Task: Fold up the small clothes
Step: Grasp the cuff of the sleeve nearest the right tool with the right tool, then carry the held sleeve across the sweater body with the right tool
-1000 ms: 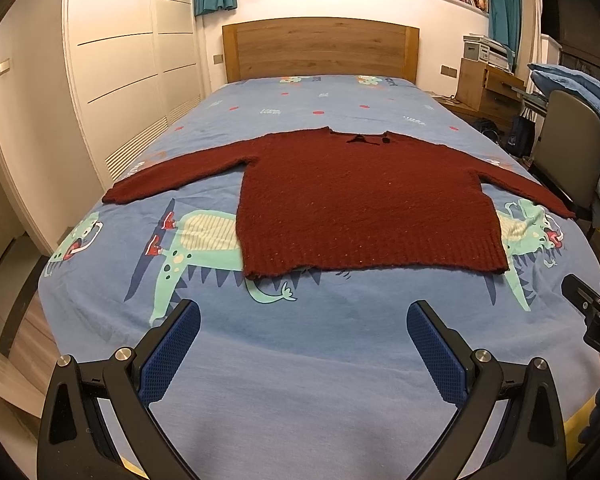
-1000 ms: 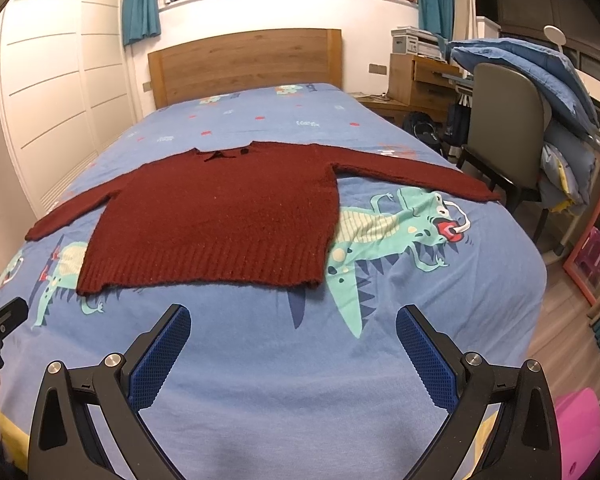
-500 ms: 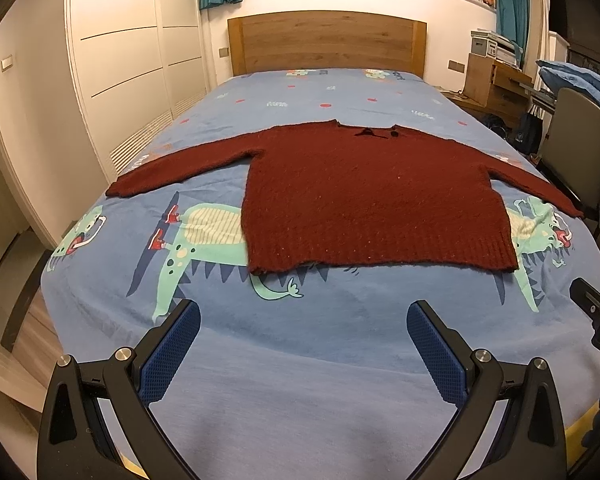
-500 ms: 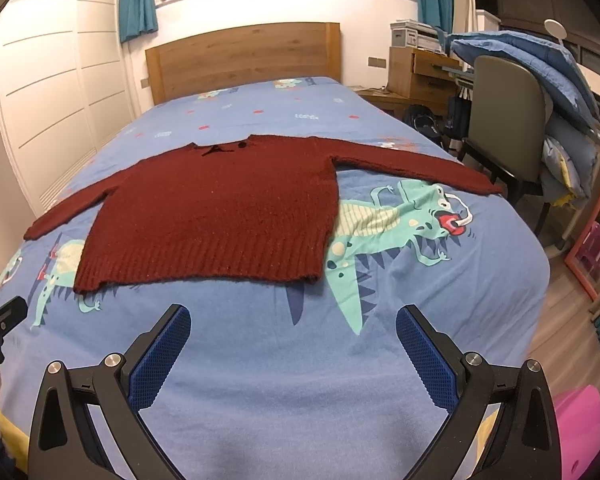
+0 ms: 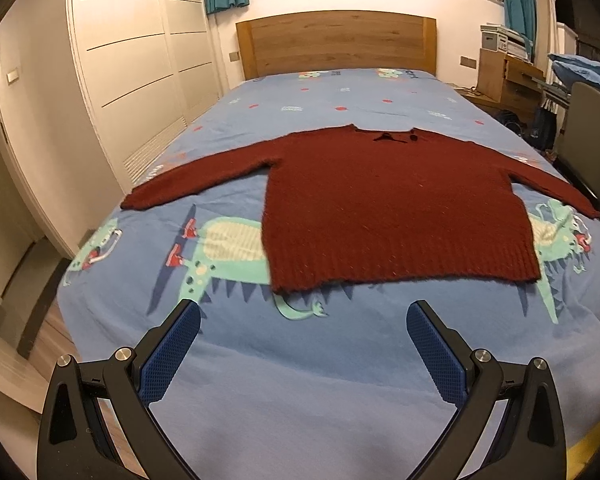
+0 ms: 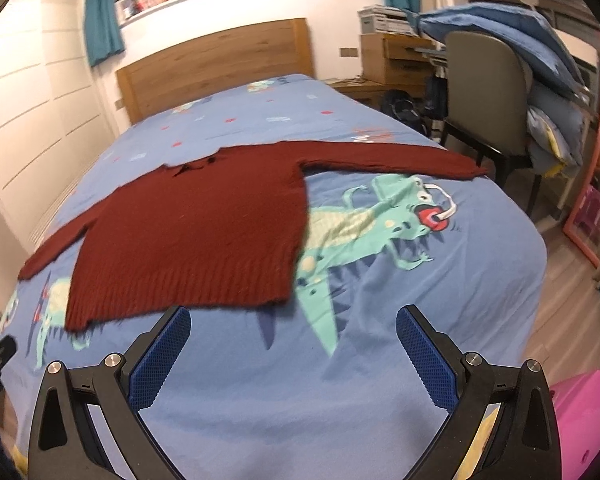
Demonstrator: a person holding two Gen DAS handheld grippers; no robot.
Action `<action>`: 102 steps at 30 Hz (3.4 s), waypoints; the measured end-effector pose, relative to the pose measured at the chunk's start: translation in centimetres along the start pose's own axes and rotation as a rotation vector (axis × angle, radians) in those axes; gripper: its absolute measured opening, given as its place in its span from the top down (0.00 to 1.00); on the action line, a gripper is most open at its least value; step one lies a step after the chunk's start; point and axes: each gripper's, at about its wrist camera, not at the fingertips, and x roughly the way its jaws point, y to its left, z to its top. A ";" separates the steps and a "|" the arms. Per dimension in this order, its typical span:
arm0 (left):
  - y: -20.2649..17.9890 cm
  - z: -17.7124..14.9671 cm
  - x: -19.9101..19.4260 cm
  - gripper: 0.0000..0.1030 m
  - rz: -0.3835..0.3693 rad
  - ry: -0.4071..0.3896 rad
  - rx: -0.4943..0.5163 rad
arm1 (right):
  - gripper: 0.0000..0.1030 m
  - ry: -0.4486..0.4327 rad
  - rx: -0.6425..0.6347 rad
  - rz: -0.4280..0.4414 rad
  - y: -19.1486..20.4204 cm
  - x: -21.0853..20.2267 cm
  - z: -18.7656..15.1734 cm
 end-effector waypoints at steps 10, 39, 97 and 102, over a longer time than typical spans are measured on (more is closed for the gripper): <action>0.9 5.3 1.4 0.01 0.084 -0.019 -0.004 | 0.00 0.003 0.160 -0.073 -7.9 5.8 6.2; -1.1 13.3 10.2 0.01 0.132 0.087 -0.007 | 0.02 0.059 0.715 -0.003 -29.5 29.2 15.9; 17.0 6.7 10.0 0.01 0.166 0.140 -0.381 | 0.91 0.112 0.662 0.496 -3.4 34.4 31.3; 19.1 5.1 10.7 0.01 0.194 0.156 -0.401 | 0.91 0.160 0.620 0.559 4.4 35.6 31.6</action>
